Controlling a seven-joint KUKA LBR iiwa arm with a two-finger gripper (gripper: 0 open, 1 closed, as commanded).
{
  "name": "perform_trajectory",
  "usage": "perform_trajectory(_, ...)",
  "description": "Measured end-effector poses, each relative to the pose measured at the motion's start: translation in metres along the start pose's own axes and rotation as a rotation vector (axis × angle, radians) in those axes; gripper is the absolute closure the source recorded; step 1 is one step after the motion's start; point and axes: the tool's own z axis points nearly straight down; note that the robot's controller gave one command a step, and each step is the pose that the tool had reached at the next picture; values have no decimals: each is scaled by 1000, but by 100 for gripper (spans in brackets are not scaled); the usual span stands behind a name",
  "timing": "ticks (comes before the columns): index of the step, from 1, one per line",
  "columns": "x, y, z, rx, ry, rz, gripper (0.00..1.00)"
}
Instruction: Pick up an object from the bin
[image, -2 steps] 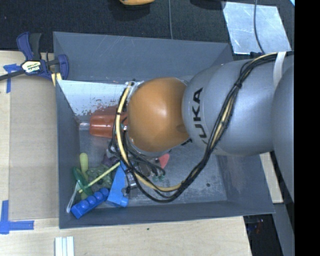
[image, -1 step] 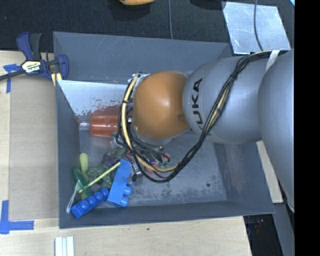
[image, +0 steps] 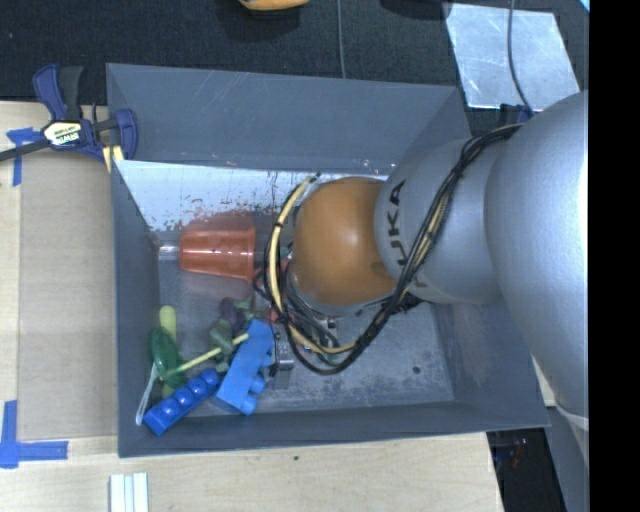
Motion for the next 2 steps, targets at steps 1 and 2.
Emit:
perform_trajectory(1,4,11,11,4,-9,-118,0)
perform_trajectory(2,-3,4,14,-2,-18,-317,0)
